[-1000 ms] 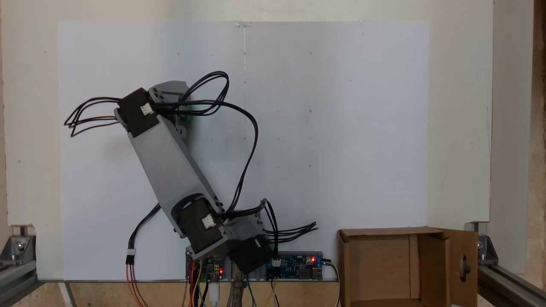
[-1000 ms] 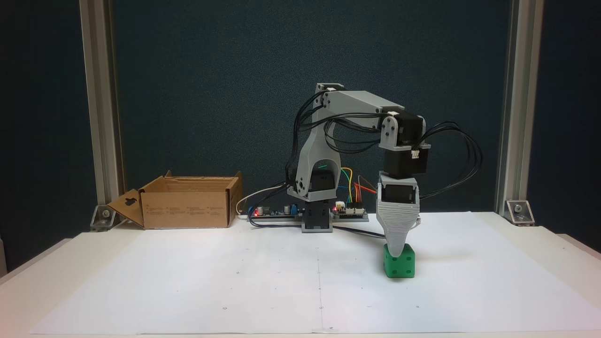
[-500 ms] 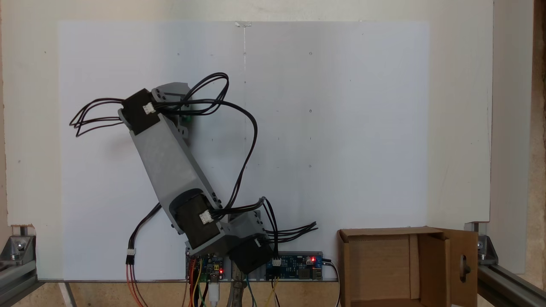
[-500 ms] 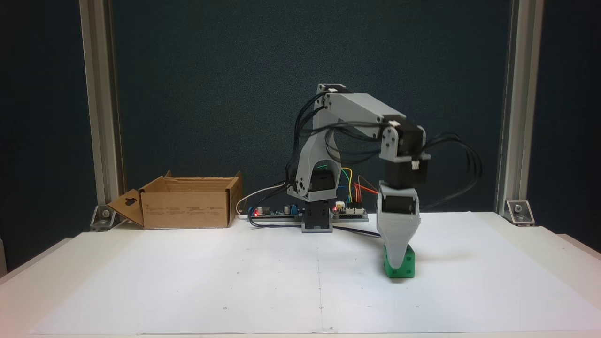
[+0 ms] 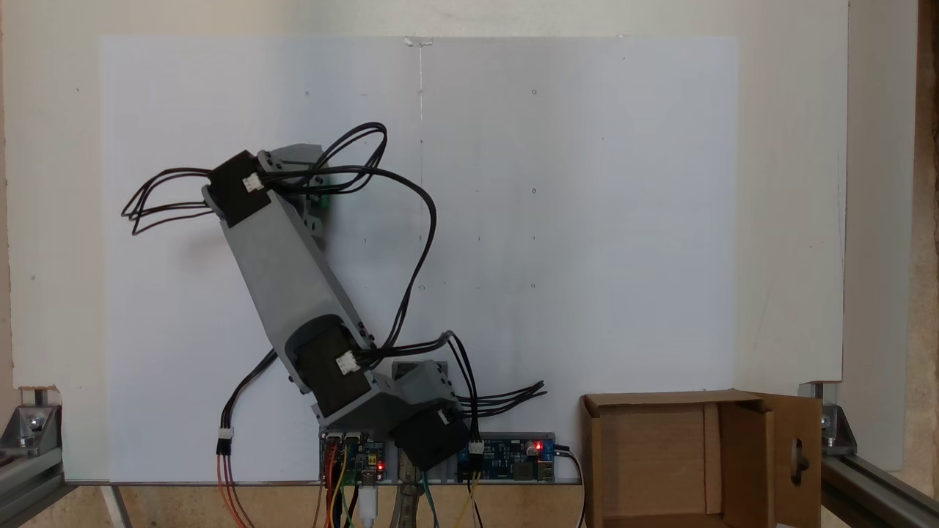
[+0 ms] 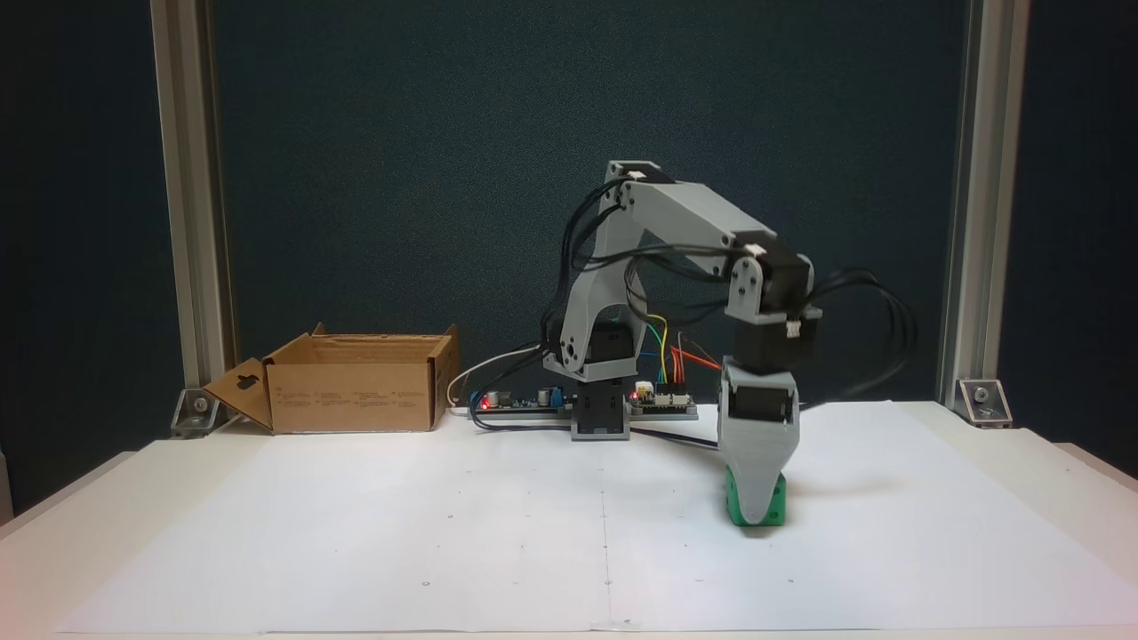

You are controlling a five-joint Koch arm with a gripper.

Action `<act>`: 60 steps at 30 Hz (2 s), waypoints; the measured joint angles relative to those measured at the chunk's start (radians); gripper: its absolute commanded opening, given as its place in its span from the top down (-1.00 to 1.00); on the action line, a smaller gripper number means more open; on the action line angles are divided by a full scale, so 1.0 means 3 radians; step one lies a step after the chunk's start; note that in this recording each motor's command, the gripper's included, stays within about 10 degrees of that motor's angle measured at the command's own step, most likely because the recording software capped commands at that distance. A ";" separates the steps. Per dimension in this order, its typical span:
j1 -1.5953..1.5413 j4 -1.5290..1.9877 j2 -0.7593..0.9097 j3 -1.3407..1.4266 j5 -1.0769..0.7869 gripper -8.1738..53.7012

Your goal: Grasp a green dice and put it in the bin.

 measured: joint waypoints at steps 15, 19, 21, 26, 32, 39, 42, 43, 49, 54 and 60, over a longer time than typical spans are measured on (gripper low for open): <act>0.0010 -0.0041 -0.0036 0.0000 0.0000 -0.61; 0.0015 -0.0092 -0.0082 0.0000 0.0000 -0.61; 0.0010 -0.0097 -0.0097 0.0000 0.0000 -0.60; 0.0010 -0.0097 -0.0102 0.0000 0.0000 -0.54; 0.0005 -0.0102 -0.0112 0.0000 0.0000 -0.51; 0.0000 -0.0112 -0.0138 -0.0010 0.0000 -0.41; 0.0000 -0.0128 -0.0138 -0.0010 0.0000 -0.39; 0.0000 -0.0128 -0.0138 -0.0010 0.0000 -0.31; 0.0005 -0.0159 -0.0138 0.0005 0.0000 -0.29; 0.0010 -0.0159 -0.0138 0.0005 0.0000 -0.29; 0.0010 -0.0159 -0.0138 0.0005 0.0000 -0.10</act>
